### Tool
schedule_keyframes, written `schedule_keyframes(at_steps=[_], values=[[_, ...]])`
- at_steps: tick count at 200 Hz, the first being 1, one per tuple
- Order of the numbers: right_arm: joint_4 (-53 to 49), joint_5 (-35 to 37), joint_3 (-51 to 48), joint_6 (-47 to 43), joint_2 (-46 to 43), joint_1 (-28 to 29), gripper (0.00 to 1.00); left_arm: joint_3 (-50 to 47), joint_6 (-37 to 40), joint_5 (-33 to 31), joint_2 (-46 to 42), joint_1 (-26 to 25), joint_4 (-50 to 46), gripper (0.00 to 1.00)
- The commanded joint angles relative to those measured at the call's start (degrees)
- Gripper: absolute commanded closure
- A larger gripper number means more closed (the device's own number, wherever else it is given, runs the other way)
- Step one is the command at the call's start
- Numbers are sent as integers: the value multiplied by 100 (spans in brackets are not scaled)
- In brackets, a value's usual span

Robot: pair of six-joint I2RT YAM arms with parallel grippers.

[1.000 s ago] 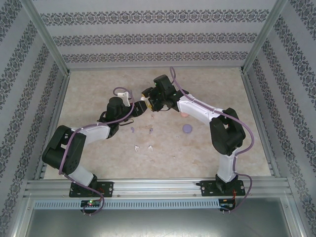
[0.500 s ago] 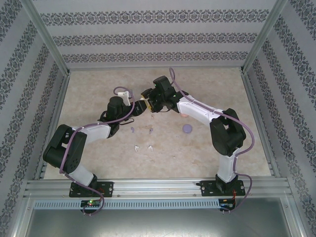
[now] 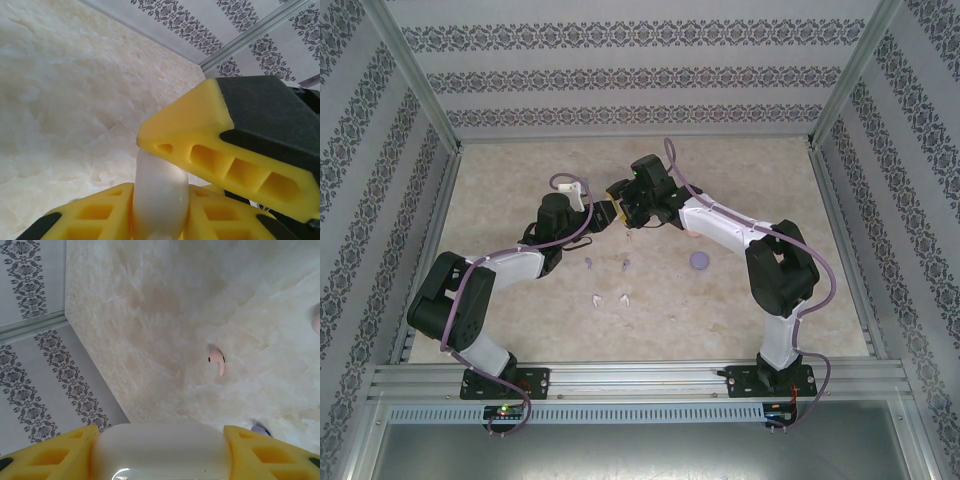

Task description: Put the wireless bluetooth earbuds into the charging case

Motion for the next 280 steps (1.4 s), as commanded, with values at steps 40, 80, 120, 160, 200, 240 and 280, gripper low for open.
schedule_keyframes(at_steps=[40, 80, 120, 160, 200, 240, 280], values=[[133, 40, 6, 82, -177, 37, 53, -80, 42, 23, -60, -141, 201, 68], [149, 52, -29, 98, -186, 11, 53, -131, 47, 1, -89, -147, 183, 69], [183, 55, -81, 117, -194, -16, 53, -163, 47, -22, -131, -153, 153, 68], [201, 50, -100, 125, -194, -8, 53, -174, 77, -70, -153, -153, 121, 74], [260, 46, -143, 152, -207, -8, 52, -161, 71, -80, -143, -153, 89, 92], [570, 69, -143, -115, -330, -104, 37, -123, 106, -80, -221, -153, -75, 100], [442, 417, -456, -1271, -1071, -497, 20, 11, 402, 148, -536, -128, -577, 100]])
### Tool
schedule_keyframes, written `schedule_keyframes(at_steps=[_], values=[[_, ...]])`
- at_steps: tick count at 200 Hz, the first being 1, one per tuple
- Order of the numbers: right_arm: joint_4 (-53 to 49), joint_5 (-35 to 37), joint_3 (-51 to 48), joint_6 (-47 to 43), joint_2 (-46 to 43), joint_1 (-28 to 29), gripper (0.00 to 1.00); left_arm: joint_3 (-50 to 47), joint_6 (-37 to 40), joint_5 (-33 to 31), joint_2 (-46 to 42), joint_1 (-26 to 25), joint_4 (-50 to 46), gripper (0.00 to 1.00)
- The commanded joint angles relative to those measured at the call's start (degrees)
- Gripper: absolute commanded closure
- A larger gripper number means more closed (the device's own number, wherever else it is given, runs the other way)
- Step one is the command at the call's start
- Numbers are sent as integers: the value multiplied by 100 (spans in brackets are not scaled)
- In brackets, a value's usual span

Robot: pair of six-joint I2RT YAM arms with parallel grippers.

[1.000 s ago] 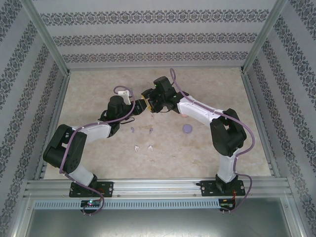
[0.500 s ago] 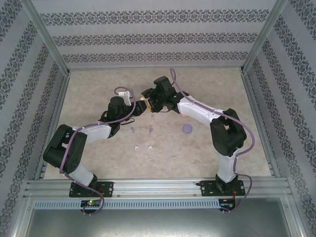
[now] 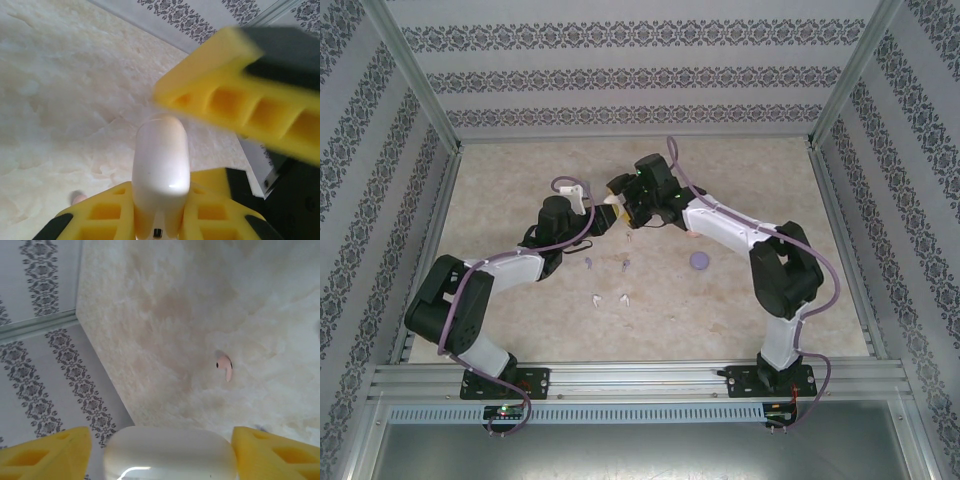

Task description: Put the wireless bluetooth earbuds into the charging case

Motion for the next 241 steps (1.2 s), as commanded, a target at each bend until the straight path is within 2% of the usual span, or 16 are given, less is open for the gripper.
schedule_keyframes(at_steps=[1, 23, 60, 84, 128, 189, 241], values=[[175, 361, -244, -1018, -838, -369, 20, 139, 245, 218, -355, -33, -429, 100], [332, -25, -694, -2087, -1292, -738, 18, 353, 465, 627, -515, 33, -813, 100], [1777, -1305, -2168, -3704, -2185, -1367, 22, 847, 671, 1578, -536, 201, -1302, 100], [1689, -1832, -2615, -4736, -2662, -1380, 24, 1228, 810, 2202, -466, 244, -1706, 100], [1857, -2358, -2861, -5134, -2800, -1200, 26, 1703, 949, 2722, -369, 240, -2194, 100], [1853, -2303, -2406, -5237, -2410, -886, 28, 1812, 947, 2795, -299, 233, -2291, 100], [1835, -1974, -2274, -5188, -2021, -954, 32, 1872, 896, 2915, -332, 207, -2272, 100]])
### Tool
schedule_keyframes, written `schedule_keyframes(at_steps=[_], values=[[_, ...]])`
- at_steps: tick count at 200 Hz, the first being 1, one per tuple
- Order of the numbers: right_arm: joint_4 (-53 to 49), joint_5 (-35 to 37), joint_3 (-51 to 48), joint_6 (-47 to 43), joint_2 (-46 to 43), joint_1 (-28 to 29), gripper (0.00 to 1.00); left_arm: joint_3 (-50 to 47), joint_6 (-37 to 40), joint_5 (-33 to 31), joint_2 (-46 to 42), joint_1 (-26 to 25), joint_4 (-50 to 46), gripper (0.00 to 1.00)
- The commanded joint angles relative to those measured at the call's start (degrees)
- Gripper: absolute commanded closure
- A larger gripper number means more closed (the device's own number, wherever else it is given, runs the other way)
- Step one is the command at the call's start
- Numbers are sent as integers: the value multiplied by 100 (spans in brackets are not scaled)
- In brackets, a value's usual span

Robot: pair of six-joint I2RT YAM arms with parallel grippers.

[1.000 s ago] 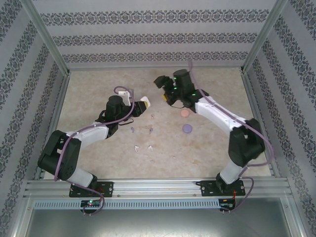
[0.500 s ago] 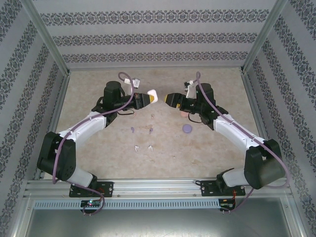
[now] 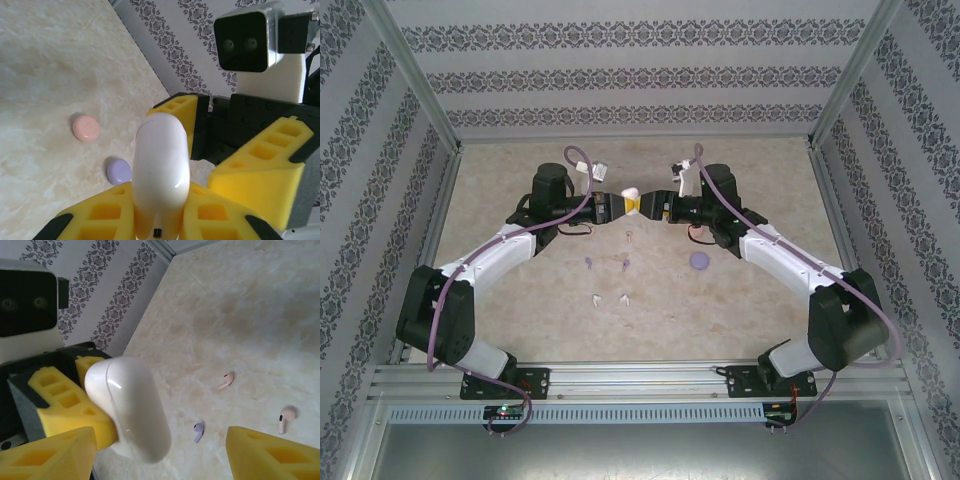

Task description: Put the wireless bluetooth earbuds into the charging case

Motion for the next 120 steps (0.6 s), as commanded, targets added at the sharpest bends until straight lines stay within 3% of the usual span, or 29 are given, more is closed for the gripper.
schedule_keyframes(at_steps=[1, 55, 120], values=[[180, 182, 125, -89, 237, -54, 33, 251, 95, 210, -9, 18, -12, 100], [619, 257, -539, 270, 493, -494, 38, 251, 66, 205, -181, -10, 6, 100], [755, -339, -856, 611, -381, -502, 37, 151, 32, 172, -179, -21, 107, 100]])
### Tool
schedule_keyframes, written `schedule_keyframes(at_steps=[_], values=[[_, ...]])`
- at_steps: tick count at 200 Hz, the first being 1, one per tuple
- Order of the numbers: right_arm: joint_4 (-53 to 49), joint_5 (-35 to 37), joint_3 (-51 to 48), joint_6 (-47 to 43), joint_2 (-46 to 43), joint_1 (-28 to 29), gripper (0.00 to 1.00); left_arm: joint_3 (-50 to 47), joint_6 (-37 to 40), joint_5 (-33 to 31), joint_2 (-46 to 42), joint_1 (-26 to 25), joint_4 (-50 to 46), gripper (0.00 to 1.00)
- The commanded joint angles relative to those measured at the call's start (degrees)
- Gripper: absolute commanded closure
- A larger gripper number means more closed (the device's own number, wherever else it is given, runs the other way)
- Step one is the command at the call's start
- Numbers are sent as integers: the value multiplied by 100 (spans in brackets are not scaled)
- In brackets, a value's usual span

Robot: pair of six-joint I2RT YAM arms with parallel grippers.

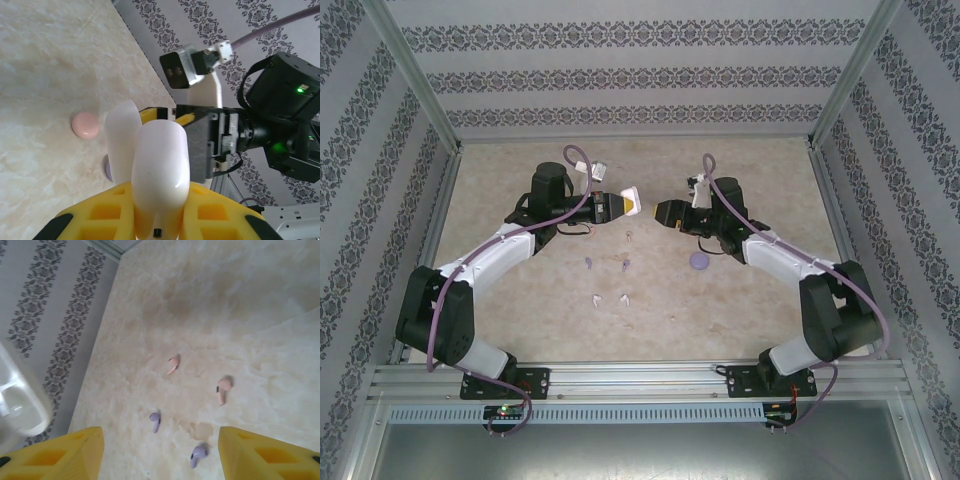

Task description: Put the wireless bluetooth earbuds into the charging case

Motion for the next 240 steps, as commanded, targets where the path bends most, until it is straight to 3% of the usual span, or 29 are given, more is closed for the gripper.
schedule_keyframes(at_steps=[1, 37, 112, 240], values=[[344, -412, -8, 246, -502, 38, 37, 107, 34, 136, -161, -40, 251, 100], [1009, -811, 71, 875, -397, 34, 42, 61, -15, 158, -177, -39, 372, 100], [3447, -1153, -95, 2710, 449, 43, 59, -71, -395, 104, -307, -47, 993, 100], [3998, -1148, -78, 3074, 798, 272, 65, -47, -456, -3, -292, -60, 1158, 100]])
